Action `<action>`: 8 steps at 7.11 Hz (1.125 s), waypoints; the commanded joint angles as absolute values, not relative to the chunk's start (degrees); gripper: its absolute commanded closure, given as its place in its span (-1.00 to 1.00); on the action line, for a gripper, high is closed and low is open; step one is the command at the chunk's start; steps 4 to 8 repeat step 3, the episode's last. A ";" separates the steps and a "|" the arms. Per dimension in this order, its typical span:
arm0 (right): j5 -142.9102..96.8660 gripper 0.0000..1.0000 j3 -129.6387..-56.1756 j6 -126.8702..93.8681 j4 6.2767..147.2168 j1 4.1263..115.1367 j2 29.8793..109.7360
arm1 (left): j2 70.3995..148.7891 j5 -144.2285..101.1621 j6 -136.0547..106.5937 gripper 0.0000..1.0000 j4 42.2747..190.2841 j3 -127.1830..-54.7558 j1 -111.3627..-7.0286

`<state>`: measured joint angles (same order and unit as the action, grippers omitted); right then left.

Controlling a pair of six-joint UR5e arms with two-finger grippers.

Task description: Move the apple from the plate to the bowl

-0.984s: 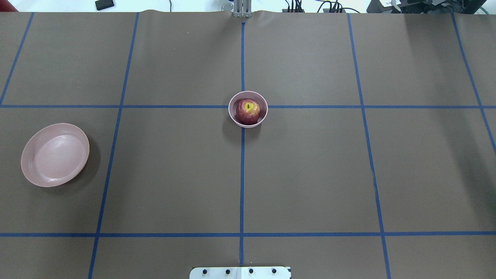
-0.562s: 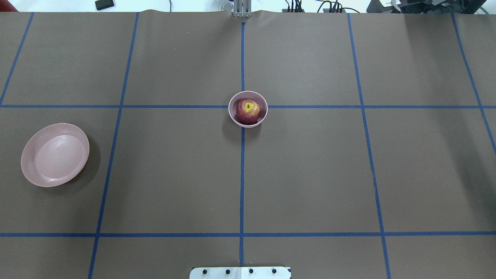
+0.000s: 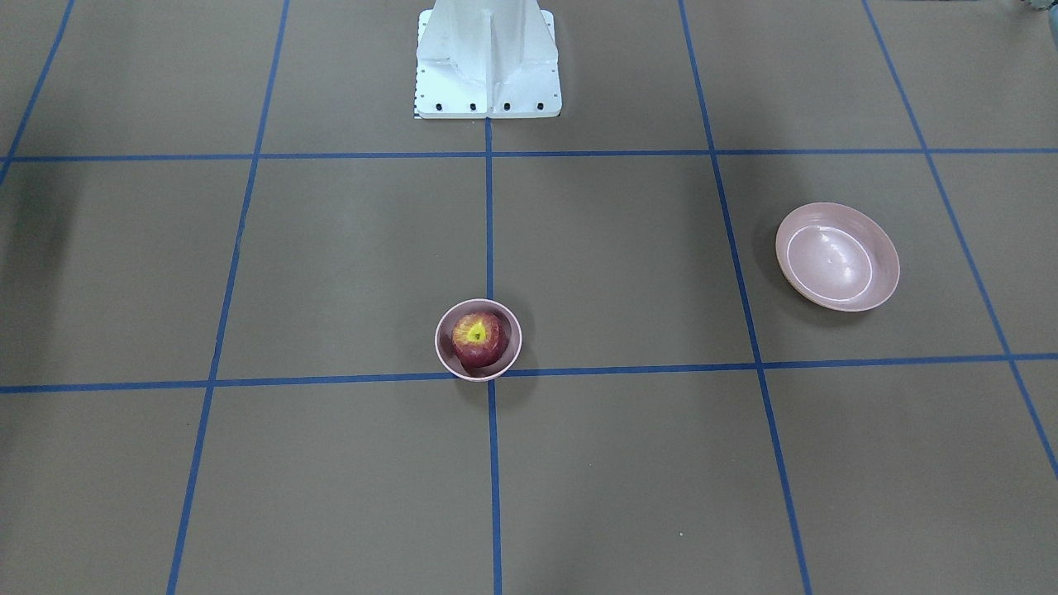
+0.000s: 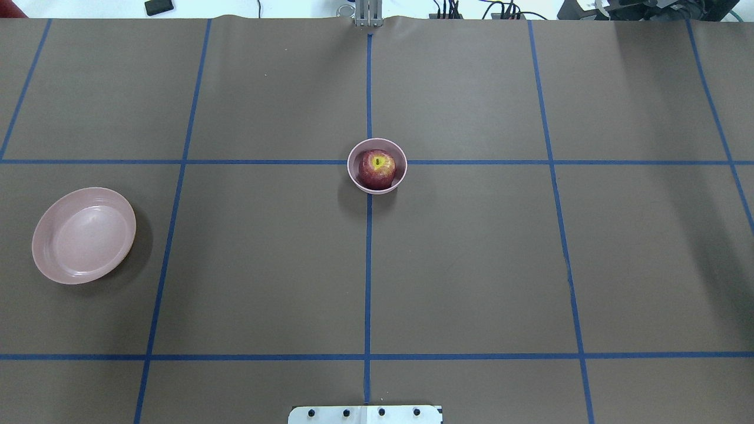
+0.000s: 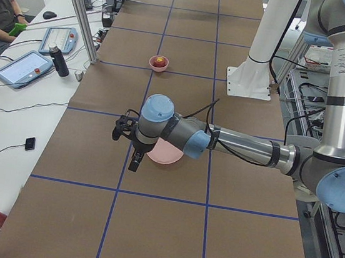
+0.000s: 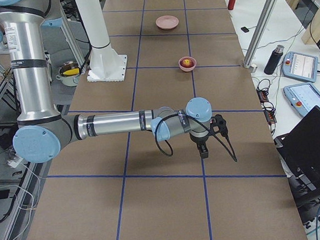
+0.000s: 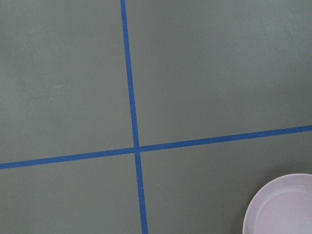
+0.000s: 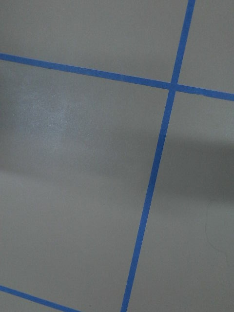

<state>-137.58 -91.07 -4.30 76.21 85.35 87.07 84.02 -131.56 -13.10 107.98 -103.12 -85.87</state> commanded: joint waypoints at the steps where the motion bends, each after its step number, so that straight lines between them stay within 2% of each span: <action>1: -136.76 -1.00 -91.40 -3.78 76.11 85.34 87.19 | 84.11 -131.40 -12.92 -0.96 108.10 -102.31 -85.87; 8: -136.67 -1.00 -91.14 -3.69 76.11 85.34 87.27 | 84.11 -131.57 -13.10 -0.96 108.11 -102.57 -85.87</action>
